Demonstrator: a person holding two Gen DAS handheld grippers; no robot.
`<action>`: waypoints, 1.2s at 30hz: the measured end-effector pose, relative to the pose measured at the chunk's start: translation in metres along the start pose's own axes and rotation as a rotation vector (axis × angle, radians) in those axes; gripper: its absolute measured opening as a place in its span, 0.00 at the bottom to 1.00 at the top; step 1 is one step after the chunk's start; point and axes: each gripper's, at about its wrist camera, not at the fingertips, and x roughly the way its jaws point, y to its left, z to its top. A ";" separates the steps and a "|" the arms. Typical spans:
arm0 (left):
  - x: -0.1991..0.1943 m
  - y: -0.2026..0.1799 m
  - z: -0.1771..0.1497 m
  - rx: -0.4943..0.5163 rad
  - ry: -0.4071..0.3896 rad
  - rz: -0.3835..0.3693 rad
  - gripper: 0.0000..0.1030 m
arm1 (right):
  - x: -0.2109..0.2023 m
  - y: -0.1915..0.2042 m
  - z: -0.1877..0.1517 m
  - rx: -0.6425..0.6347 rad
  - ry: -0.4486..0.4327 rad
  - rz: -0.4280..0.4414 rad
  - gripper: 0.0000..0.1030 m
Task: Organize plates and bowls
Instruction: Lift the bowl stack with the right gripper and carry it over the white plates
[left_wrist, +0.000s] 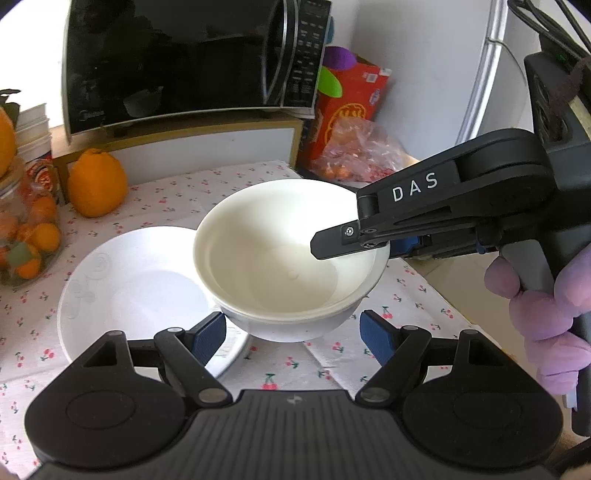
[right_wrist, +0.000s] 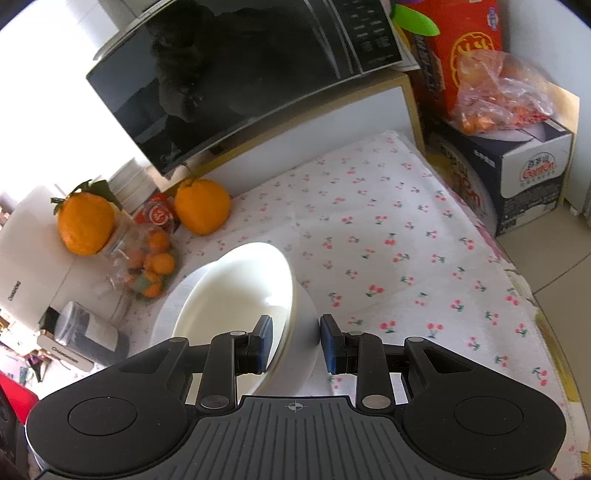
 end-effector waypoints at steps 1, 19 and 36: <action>-0.001 0.002 0.000 -0.003 -0.003 0.003 0.74 | 0.001 0.003 0.000 -0.003 -0.001 0.004 0.27; -0.020 0.044 0.005 -0.071 -0.037 0.055 0.74 | 0.017 0.052 0.003 -0.024 -0.020 0.076 0.27; -0.019 0.074 -0.002 -0.131 -0.019 0.109 0.73 | 0.056 0.074 0.001 0.008 -0.009 0.122 0.27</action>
